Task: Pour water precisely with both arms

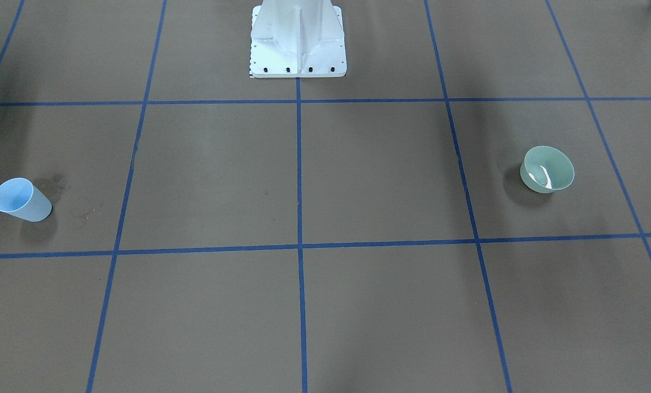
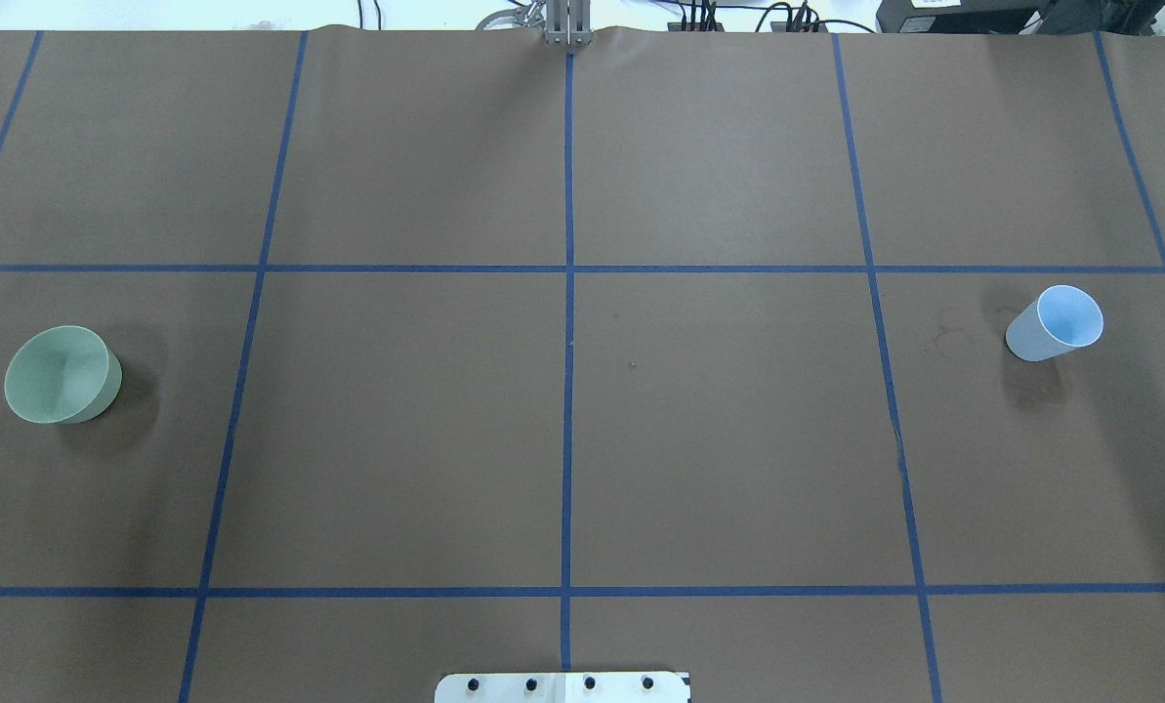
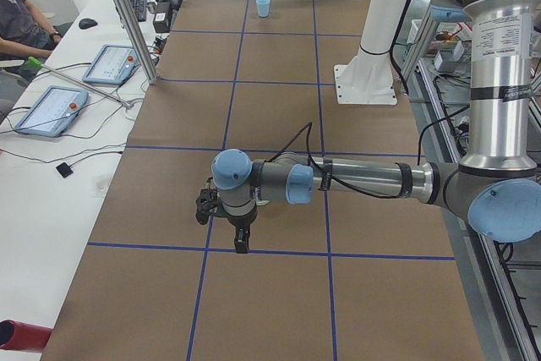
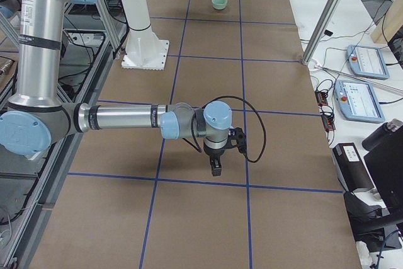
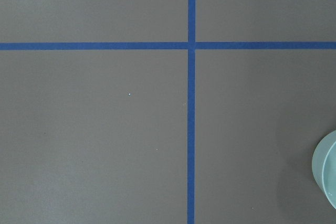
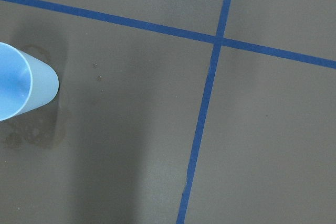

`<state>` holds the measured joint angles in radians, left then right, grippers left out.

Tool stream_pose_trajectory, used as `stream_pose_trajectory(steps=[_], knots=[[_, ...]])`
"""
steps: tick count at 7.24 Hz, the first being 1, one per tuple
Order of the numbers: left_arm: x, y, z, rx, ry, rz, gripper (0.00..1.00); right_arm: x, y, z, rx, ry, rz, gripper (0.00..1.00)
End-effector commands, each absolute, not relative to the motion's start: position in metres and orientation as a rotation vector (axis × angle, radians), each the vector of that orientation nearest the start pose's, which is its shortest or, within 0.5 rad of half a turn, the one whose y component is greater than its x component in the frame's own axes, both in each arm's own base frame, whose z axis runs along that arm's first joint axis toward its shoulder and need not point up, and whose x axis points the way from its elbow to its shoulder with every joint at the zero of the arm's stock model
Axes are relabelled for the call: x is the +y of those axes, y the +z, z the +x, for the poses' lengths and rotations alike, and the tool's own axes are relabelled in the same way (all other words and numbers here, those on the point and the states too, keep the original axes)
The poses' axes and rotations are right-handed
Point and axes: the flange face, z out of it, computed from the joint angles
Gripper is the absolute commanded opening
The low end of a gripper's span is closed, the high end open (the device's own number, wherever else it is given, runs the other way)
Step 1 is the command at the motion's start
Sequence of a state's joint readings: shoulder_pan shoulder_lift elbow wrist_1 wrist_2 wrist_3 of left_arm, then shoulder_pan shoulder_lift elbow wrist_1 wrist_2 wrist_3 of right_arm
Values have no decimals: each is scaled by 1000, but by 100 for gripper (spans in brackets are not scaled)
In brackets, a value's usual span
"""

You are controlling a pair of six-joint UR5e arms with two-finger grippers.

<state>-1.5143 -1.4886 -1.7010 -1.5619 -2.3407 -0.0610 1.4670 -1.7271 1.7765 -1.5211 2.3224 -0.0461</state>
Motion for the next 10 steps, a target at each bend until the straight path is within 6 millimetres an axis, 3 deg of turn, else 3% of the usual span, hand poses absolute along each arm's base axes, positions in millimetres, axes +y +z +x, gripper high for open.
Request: stream_pose_trajectory(steps=[1,4,6,10], knots=[[-454,639,-39,772,12,-11,100,-436,625,22,-754,-177,76,100],[-450,630,-39,780,26,21,100,-436,623,22,-757,-178,79,100],[-441,630,-31,901,23,5,100,-436,623,22,-757,-177,80,100],[-441,632,-35,851,20,8,100,-436,622,22,-759,-177,81,100]])
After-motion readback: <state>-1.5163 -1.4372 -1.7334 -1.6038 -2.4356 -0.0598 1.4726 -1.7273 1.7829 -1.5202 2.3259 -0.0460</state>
